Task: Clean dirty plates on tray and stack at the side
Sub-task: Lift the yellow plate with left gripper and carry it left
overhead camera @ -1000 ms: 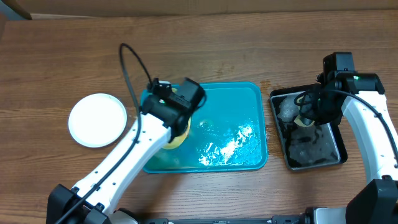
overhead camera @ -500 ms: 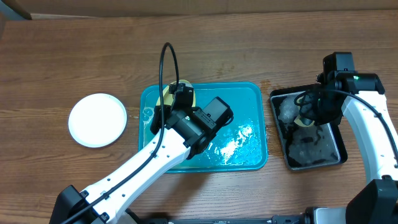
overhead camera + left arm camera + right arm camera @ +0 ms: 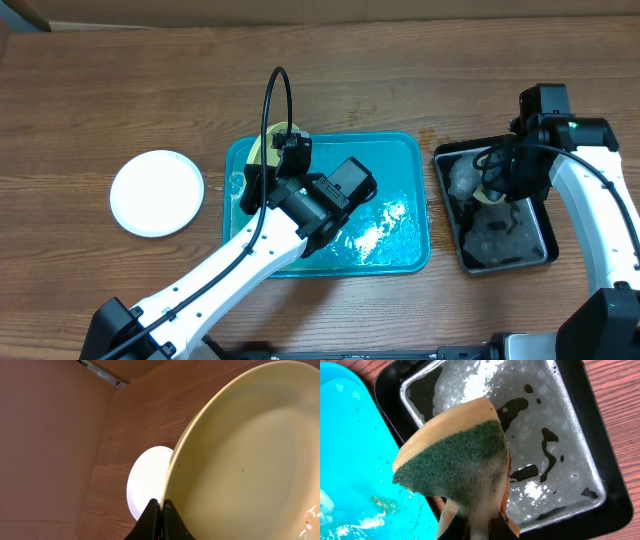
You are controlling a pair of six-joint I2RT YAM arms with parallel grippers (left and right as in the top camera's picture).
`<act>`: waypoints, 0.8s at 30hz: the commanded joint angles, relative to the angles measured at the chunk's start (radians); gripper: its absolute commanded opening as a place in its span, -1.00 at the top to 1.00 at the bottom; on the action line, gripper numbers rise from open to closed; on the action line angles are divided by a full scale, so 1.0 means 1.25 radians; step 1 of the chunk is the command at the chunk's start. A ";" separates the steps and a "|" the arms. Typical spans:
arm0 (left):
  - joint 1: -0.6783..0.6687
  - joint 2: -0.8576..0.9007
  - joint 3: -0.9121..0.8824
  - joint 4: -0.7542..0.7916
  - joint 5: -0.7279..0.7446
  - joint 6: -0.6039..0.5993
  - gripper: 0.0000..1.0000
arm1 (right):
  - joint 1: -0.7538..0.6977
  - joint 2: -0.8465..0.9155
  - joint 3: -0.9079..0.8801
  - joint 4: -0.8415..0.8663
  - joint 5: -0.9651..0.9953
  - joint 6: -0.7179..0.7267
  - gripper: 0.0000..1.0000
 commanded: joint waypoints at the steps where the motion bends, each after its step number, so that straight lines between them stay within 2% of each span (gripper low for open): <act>1: -0.003 -0.021 0.021 0.002 -0.036 -0.026 0.92 | 0.003 0.002 -0.004 0.004 -0.002 -0.002 0.87; 10: 0.000 -0.021 0.021 -0.001 -0.031 -0.027 0.91 | 0.003 0.002 -0.004 0.004 -0.002 -0.002 0.87; 13: 0.027 -0.021 0.021 -0.001 0.018 -0.026 0.91 | 0.003 0.002 -0.004 0.003 -0.002 -0.003 0.87; 17: 0.118 -0.021 0.021 -0.001 0.166 -0.026 0.92 | 0.003 0.002 -0.003 0.002 -0.002 -0.003 0.87; 24: 0.401 -0.021 0.021 0.014 0.495 0.022 0.92 | 0.003 0.002 -0.004 -0.001 -0.002 -0.003 0.87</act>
